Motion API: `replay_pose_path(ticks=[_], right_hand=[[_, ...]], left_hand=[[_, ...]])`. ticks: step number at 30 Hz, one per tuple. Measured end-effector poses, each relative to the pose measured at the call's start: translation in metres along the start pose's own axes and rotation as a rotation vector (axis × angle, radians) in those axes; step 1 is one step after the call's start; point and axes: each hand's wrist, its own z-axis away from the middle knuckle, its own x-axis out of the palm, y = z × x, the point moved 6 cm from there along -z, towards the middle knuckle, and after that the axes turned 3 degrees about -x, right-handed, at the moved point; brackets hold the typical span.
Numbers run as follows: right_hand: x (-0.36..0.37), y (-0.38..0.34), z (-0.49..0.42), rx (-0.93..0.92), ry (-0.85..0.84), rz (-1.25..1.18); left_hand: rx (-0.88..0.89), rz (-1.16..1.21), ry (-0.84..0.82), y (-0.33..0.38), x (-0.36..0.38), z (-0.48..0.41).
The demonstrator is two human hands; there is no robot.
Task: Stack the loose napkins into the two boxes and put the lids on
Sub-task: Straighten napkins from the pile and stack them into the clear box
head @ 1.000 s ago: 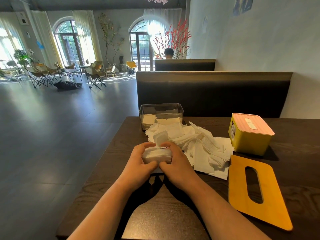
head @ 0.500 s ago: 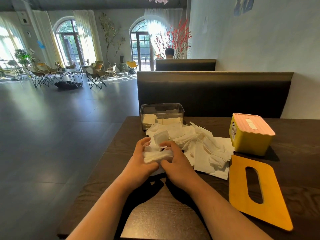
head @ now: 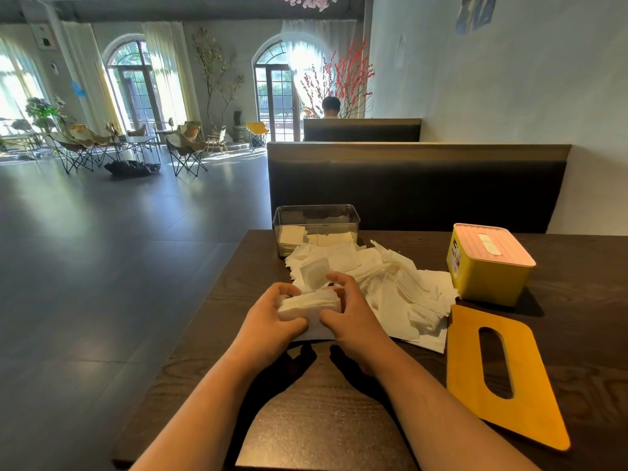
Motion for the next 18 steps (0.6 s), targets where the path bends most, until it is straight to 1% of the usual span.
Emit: replay_pose_path(ticks=[3,6,8,10,14,18], right_hand=[[0.003,-0.001,0.002,-0.066,-0.011,0.105],[0.013,-0.005,0.005,-0.207,-0.071,0.341],[0.014,-0.002,0.004,-0.222,-0.05,0.468],[0.01,0.001,0.001,-0.2,0.0,0.541],[0.003,0.002,-0.002,-0.132,0.04,0.515],[-0.002,0.0,-0.002,-0.133,0.113,0.418]], left_hand=[[0.016,-0.02,0.006,0.001,0.001,0.0],[0.043,-0.035,0.025,0.001,0.001,0.0],[0.053,-0.046,0.042,0.0,0.0,-0.001],[0.056,-0.04,0.048,-0.001,-0.001,-0.001],[0.035,-0.046,0.054,-0.002,-0.002,-0.001],[0.013,-0.058,0.065,-0.002,-0.003,-0.003]])
